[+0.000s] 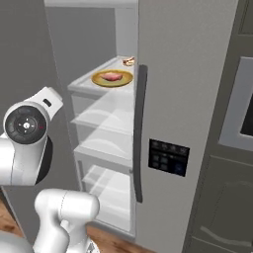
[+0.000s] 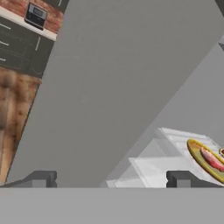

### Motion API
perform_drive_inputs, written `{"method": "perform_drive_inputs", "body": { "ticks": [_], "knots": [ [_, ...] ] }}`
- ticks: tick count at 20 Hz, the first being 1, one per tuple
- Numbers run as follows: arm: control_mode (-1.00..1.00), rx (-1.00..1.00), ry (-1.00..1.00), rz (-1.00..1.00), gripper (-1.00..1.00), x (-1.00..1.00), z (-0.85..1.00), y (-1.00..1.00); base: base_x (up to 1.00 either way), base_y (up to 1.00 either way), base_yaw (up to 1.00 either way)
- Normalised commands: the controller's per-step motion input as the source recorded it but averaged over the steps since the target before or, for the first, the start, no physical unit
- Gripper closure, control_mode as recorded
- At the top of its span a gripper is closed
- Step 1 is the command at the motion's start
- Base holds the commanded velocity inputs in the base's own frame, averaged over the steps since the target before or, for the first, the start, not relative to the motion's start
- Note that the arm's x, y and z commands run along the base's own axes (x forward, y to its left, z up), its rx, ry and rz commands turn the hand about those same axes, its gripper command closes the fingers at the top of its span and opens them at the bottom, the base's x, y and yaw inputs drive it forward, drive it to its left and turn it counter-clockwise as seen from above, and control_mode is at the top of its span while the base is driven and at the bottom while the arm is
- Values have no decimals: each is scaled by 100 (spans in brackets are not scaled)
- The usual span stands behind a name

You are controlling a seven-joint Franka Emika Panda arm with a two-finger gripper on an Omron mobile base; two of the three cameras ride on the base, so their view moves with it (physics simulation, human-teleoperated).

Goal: Retrieve the steak from the fridge and place it on the saucepan with marinade on the stove.

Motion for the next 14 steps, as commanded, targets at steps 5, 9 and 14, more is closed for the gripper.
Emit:
{"method": "perform_drive_inputs", "body": {
  "ticks": [5,9,14],
  "knots": [
    [100,0,0,0,-100,0,0,0,62,-1,0],
    [100,0,0,0,-100,0,0,0,64,4,0],
    [100,0,0,0,-100,0,0,0,66,19,-1]
  ]
}}
